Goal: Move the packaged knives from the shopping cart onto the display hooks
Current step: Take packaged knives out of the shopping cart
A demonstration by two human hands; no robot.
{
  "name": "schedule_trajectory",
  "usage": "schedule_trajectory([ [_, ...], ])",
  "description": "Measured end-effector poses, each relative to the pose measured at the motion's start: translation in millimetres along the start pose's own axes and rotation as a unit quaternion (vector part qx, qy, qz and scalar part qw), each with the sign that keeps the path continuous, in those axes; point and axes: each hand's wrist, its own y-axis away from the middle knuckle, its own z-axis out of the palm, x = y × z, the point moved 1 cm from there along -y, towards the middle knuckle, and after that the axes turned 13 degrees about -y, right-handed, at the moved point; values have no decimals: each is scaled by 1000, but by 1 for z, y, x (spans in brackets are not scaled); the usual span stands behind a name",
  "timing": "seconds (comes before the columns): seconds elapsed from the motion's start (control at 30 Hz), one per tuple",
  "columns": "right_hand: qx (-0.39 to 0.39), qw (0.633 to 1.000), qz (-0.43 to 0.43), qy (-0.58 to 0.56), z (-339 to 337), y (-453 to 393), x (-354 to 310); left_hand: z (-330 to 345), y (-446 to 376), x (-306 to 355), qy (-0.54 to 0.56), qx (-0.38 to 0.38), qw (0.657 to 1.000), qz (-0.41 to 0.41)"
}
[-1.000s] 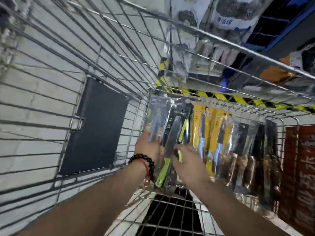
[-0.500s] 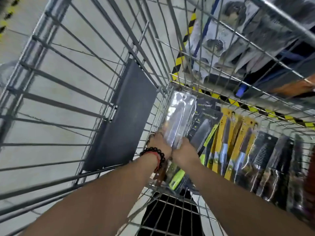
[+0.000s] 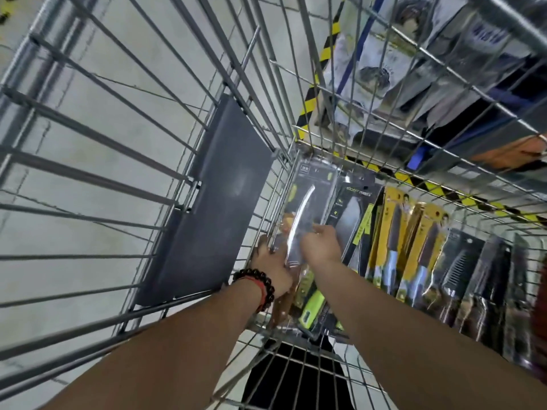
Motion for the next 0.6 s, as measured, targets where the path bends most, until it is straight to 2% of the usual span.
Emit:
schedule_trajectory([
  [0.07,-1,1000,-20,-6,4,-5,-7,3,1,0,-17,0,1000,10],
  [0.23,-30,996,-19,83,12,-17,-18,11,0,0,-79,17,997,15],
  [0.3,-32,993,-49,98,11,-19,-14,15,0,0,-117,19,993,10],
  [0.33,-26,994,-66,89,9,-19,-12,16,0,1,-134,28,991,9],
  [0.4,-3,998,-70,-2,4,-23,-6,17,0,-1,-146,57,988,12],
  [0.5,8,985,-10,-172,-3,-29,-11,18,2,-2,-154,112,981,17],
  [0.53,-5,983,3,-183,-3,-29,-14,18,2,-3,-152,116,981,14],
  [0.6,-27,991,2,-131,1,-27,-17,17,2,-3,-143,101,985,7],
])
